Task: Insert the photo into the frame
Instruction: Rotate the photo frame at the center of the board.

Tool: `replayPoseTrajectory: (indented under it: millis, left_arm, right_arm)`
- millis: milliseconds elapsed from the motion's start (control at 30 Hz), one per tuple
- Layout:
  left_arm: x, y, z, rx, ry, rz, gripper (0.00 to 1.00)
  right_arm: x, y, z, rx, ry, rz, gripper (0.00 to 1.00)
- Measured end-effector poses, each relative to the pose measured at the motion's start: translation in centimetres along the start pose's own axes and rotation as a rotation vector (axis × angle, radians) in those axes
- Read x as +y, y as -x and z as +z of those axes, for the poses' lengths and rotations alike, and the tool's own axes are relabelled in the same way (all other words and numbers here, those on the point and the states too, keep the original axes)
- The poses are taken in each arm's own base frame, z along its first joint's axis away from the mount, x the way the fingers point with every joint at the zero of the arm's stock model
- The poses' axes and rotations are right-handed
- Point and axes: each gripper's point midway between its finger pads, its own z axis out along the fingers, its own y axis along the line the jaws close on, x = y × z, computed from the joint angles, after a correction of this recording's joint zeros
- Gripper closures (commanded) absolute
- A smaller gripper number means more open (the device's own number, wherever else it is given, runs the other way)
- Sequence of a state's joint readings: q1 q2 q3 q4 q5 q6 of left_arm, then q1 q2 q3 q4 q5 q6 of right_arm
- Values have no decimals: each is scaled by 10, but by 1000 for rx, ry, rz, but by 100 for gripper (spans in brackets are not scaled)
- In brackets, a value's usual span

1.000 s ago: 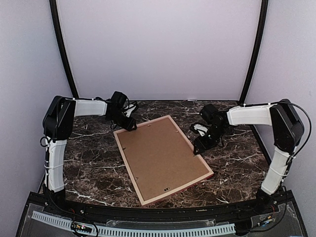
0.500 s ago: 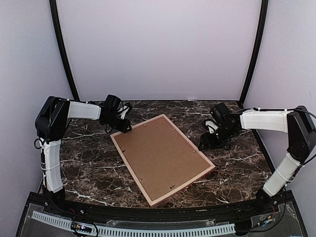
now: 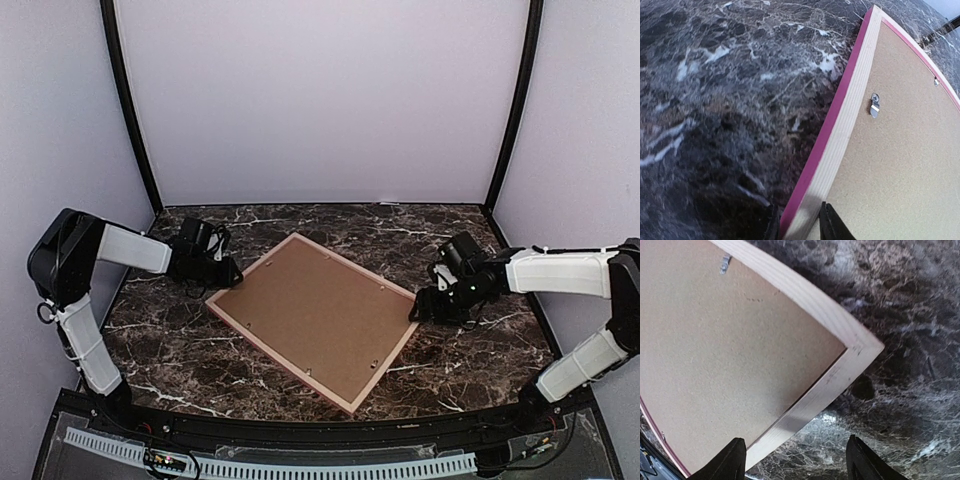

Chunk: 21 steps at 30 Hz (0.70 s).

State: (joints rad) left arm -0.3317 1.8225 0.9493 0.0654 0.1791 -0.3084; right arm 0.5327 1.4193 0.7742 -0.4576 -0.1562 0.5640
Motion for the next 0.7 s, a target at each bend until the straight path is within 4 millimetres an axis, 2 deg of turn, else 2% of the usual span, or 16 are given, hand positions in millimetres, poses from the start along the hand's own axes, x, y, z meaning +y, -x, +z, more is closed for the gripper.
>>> replayPoseTrajectory:
  millis: [100, 233, 367, 600, 700]
  left_arm:
    - [-4, -23, -11, 8, -15, -44, 68]
    - [-21, -56, -22, 39, -43, -62, 62]
    - [-48, -84, -34, 58, -83, -49, 52]
    - [-73, -130, -60, 75, -143, -39, 40]
    - [-83, -146, -70, 96, -172, -25, 31]
  right_arm:
    - [-3, -17, 10, 22, -2, 26, 30]
    - [-7, -29, 17, 24, 2, 60, 33]
    - [-11, -30, 15, -19, -2, 88, 40]
    - [-30, -29, 12, -71, -82, 80, 59]
    - [-36, -24, 12, -75, -123, 55, 65]
